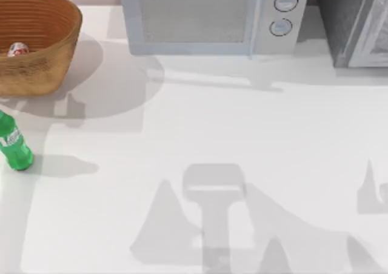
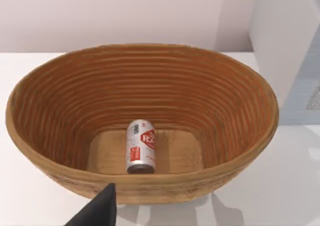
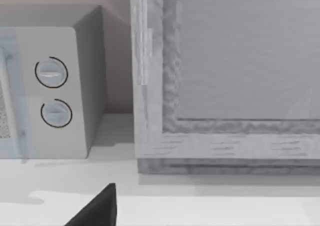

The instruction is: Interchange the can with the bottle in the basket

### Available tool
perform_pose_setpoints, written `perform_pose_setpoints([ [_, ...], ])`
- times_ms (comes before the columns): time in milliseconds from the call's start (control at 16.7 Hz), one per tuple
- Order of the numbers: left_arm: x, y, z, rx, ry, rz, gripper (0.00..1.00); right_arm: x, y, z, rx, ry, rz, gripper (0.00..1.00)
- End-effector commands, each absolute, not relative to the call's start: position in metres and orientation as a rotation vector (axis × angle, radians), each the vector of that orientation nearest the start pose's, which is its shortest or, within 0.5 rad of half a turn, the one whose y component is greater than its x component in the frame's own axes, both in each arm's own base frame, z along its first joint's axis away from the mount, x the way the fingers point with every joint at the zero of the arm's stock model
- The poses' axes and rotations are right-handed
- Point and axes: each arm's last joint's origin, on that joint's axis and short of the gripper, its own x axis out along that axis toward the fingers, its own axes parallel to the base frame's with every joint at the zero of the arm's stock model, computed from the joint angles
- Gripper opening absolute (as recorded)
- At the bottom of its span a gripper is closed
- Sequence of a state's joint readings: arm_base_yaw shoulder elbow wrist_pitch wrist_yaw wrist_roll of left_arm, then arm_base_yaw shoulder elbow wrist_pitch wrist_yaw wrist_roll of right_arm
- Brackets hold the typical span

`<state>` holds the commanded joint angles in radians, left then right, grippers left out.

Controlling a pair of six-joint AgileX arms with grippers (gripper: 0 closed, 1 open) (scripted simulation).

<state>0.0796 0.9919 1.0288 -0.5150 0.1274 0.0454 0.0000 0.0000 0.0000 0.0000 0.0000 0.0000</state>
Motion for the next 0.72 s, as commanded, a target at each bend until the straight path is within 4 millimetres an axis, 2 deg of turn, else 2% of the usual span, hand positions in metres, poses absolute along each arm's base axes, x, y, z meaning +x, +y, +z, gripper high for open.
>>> perform_pose_setpoints([
  [180,0.276,0.026,0.36,-0.033,0.644,-0.075,1.0,0.106,-0.001,0.16,0.0,0.0,0.0,1.0],
  [360,0.345,0.041,0.352,-0.064,0.817,-0.096,1.0,0.106,-0.001,0.16,0.0,0.0,0.0,1.0],
  [540,0.407,0.057,0.322,-0.1,0.983,-0.118,1.0,0.106,-0.001,0.16,0.0,0.0,0.0,1.0],
  [720,0.454,0.071,0.279,-0.136,1.132,-0.142,1.0,0.106,-0.001,0.16,0.0,0.0,0.0,1.0],
])
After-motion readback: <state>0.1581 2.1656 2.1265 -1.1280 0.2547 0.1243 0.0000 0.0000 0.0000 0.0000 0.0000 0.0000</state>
